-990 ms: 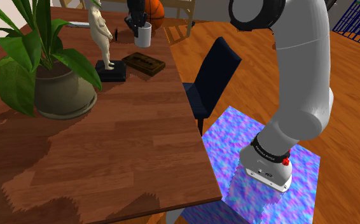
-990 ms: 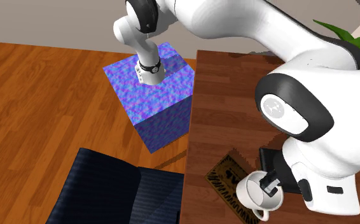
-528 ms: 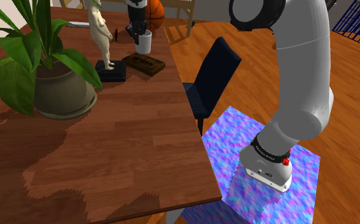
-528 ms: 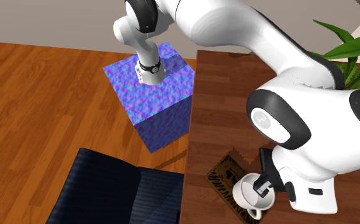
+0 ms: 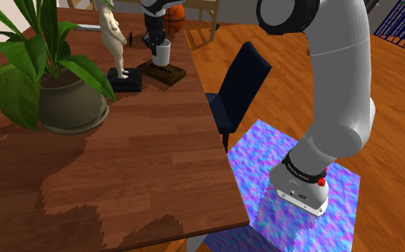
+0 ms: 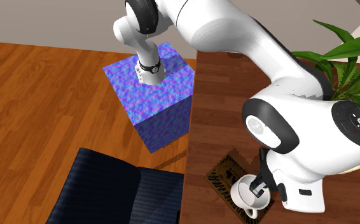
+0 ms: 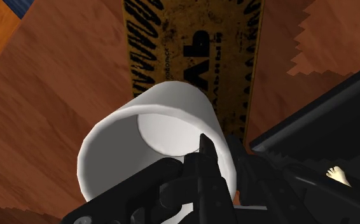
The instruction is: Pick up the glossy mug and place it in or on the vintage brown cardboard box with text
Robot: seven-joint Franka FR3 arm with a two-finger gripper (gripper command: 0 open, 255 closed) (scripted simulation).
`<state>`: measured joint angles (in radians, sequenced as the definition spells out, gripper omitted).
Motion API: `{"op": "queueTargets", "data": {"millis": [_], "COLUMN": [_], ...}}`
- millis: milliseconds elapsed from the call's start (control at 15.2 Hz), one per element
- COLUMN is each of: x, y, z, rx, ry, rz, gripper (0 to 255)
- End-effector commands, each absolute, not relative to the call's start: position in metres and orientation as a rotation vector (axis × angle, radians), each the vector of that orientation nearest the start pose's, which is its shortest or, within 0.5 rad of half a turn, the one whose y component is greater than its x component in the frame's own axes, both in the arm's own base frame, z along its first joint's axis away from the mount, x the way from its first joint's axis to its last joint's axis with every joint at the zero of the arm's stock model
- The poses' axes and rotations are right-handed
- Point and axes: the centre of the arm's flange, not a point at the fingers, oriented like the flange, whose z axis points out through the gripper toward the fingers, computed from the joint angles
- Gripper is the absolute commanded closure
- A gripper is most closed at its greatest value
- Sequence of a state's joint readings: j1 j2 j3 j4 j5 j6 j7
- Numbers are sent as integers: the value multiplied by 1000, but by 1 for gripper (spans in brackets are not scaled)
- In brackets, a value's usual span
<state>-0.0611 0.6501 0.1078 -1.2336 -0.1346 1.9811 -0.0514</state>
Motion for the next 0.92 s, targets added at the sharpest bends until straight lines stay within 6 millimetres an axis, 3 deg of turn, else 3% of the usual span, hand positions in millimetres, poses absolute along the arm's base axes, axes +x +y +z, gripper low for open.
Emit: {"op": "queueTargets", "data": {"millis": [0,198,264,594,858], "x": [746,746,746,746,740], "y": [6,6,6,6,9], "z": [399,399,399,399,449], "rx": [-3194,-3194,-3194,-3194,-3194], "ry": [-193,-193,-193,-193,-193], "rz": [-162,-162,-162,-162,-162], "gripper": [255,255,0,0,0]}}
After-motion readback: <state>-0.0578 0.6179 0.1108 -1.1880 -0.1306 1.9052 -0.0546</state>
